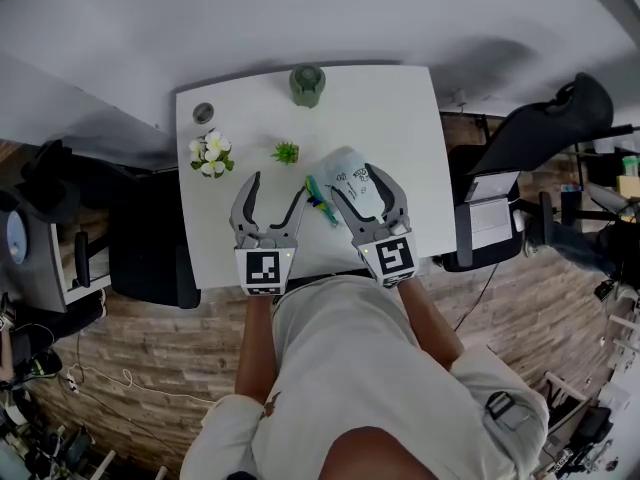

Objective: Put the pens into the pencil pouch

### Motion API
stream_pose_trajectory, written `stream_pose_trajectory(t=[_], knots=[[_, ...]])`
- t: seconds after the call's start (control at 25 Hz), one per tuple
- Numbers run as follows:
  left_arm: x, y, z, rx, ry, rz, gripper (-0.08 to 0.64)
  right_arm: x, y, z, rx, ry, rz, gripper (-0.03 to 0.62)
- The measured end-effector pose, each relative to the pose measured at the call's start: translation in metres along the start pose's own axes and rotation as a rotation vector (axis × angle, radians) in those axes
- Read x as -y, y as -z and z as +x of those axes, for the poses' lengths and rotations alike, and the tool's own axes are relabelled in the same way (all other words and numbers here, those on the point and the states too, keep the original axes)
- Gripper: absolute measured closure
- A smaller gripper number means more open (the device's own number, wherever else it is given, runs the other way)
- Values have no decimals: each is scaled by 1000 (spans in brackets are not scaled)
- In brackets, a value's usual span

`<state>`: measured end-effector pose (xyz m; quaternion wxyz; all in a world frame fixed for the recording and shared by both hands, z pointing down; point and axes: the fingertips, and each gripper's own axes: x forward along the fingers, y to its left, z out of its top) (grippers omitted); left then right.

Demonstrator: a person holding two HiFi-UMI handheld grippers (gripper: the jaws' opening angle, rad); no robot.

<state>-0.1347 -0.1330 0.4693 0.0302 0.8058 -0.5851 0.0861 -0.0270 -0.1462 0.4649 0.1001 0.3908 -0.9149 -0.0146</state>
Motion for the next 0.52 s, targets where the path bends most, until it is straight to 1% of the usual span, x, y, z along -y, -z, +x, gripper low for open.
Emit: stream_pose_trajectory(t=[0.52], knots=[[-6,-3,7,15,34,8,235,4,-1,-1,-12,66,9,311]])
